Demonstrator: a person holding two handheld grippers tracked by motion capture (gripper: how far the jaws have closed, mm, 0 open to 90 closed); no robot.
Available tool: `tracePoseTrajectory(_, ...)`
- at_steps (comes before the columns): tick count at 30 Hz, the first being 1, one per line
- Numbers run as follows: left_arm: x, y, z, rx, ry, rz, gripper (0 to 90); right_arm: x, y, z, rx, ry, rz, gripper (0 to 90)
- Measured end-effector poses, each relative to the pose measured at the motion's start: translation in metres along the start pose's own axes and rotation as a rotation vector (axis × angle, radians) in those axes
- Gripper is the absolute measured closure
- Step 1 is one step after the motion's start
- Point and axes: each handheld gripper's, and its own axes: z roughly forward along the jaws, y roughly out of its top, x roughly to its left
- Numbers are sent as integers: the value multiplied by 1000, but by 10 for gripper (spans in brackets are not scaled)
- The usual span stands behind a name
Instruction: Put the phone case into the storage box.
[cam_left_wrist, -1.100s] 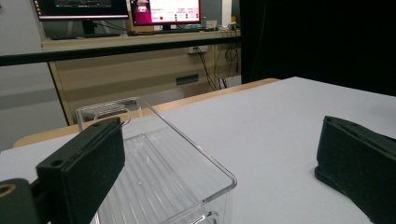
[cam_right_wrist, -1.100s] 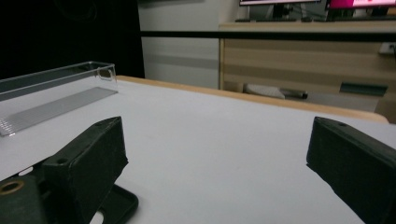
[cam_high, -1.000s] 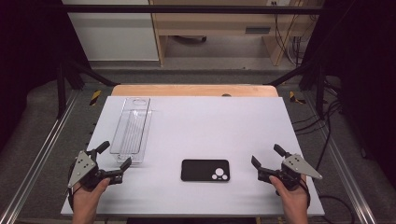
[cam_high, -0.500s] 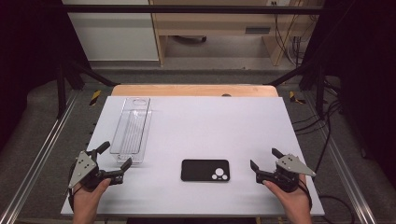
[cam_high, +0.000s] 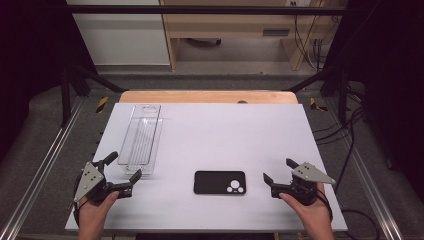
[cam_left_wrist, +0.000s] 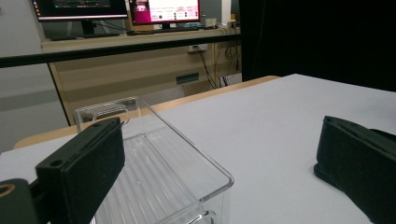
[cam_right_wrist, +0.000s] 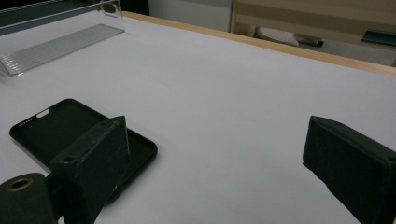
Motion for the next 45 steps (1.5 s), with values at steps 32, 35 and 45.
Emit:
tracePoseTrajectory(32, -2, 1, 1, -1, -12, 10, 8, 44, 32, 60, 368, 132, -93, 168)
tracePoseTrajectory(35, -2, 1, 2, 0, -12, 10, 9, 46, 32, 63, 388, 132, -87, 188)
tracePoseTrajectory(45, -3, 1, 2, 2, -14, 11, 9, 48, 33, 67, 434, 120, -94, 219)
